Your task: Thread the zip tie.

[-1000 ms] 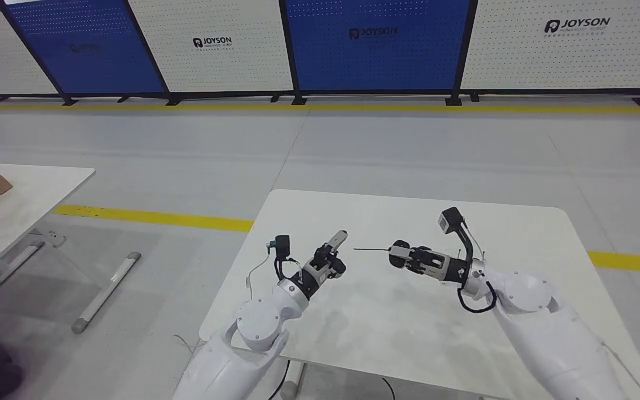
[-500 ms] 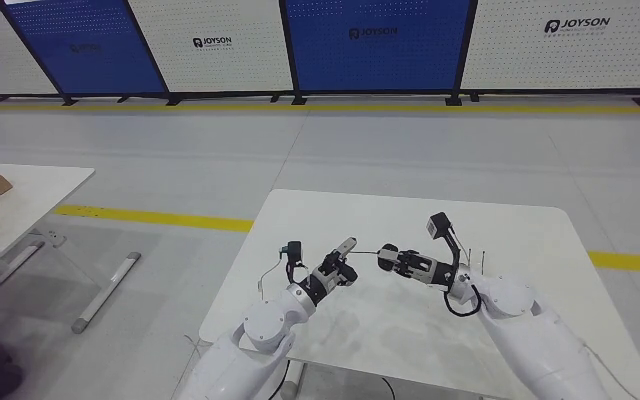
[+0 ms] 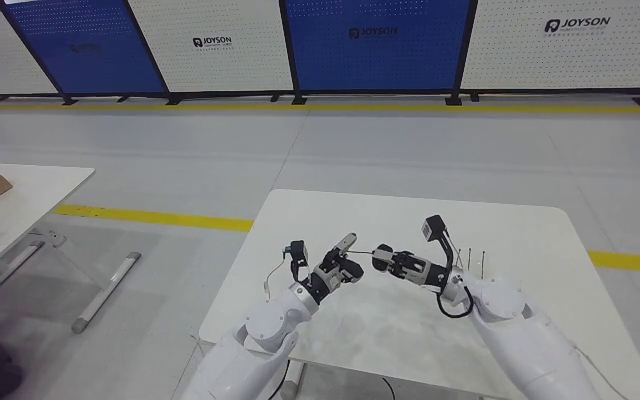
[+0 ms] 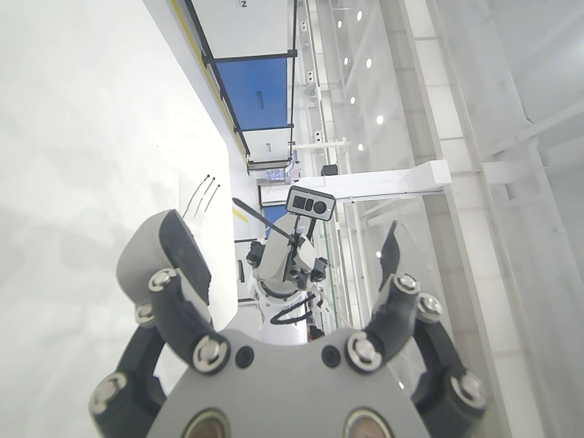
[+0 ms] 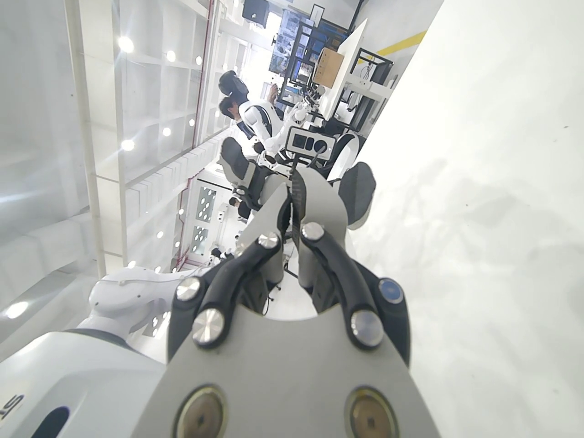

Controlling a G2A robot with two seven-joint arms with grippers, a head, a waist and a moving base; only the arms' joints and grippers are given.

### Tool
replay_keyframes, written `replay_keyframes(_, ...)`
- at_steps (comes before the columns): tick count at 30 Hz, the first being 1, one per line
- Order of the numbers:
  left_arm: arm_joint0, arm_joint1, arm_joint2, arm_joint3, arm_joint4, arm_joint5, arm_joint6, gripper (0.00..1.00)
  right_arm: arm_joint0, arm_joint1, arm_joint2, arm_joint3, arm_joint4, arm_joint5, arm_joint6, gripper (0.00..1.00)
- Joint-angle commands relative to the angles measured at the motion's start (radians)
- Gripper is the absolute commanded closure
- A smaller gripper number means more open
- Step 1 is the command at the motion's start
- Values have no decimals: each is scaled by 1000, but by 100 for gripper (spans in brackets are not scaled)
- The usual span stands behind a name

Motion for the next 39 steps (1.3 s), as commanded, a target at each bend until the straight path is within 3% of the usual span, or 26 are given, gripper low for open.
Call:
replay_keyframes(1, 0, 0, 0, 0, 0, 0, -1, 0, 0, 0, 0, 0, -1, 0, 0, 100)
replay_keyframes(7, -8, -2, 18, 19, 6, -27, -32, 0, 0, 0, 0, 0, -1, 0, 0, 100)
replay_keyframes(8, -10, -3, 21, 23, -3, -30, -39, 29, 0, 0, 0, 0, -1, 0, 0, 100)
replay_keyframes(10, -14, -4, 22, 30, -11, -37, -37, 53, 0, 0, 0, 0, -1, 0, 0, 100)
replay_keyframes(13, -19, -5, 24, 36, -16, -42, -42, 64, 0, 0, 0, 0, -1, 0, 0, 100)
replay_keyframes(15, -18, -5, 22, 37, -29, -46, -51, 77, 0, 0, 0, 0, -1, 0, 0, 100)
replay_keyframes(17, -15, -4, 18, 36, -32, -49, -60, 77, 0, 0, 0, 0, -1, 0, 0, 100)
replay_keyframes(19, -13, -4, 13, 36, -40, -52, -67, 87, 0, 0, 0, 0, -1, 0, 0, 100)
replay_keyframes(21, -10, -3, 11, 36, -43, -52, -68, 91, 0, 0, 0, 0, -1, 0, 0, 100)
replay_keyframes(22, -10, -3, 9, 36, -45, -53, -68, 100, 0, 0, 0, 0, -1, 0, 0, 100)
replay_keyframes(39, -11, -4, 8, 39, -13, -72, -45, 100, -10, 0, 1, -14, -7, 12, -13, 100)
